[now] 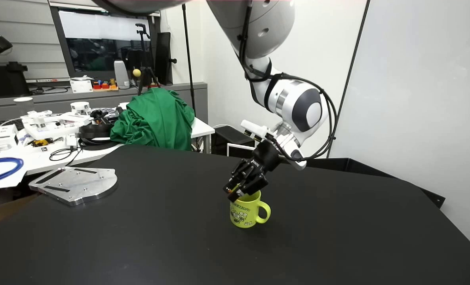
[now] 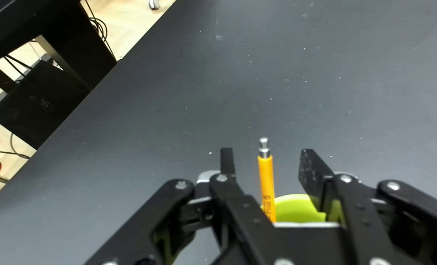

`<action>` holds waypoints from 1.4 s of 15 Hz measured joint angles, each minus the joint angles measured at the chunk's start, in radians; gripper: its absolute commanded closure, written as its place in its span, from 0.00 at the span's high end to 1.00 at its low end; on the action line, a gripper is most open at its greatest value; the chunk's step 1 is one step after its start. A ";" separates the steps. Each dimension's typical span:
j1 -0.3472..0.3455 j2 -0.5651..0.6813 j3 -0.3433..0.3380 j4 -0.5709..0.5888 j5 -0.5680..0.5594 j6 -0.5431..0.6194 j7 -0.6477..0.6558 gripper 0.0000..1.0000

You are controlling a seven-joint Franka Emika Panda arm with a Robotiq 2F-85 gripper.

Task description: Remove the Ellen key from the cup and put it on the table

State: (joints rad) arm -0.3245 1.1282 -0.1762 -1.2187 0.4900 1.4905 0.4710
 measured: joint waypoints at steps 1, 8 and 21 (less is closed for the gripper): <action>0.000 0.000 0.000 0.001 0.000 0.000 0.000 0.12; 0.000 -0.017 0.009 0.021 0.011 -0.037 0.011 0.02; 0.055 -0.097 0.023 0.061 -0.019 -0.313 0.022 0.02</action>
State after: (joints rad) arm -0.2697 1.0316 -0.1531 -1.1582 0.4705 1.1778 0.4933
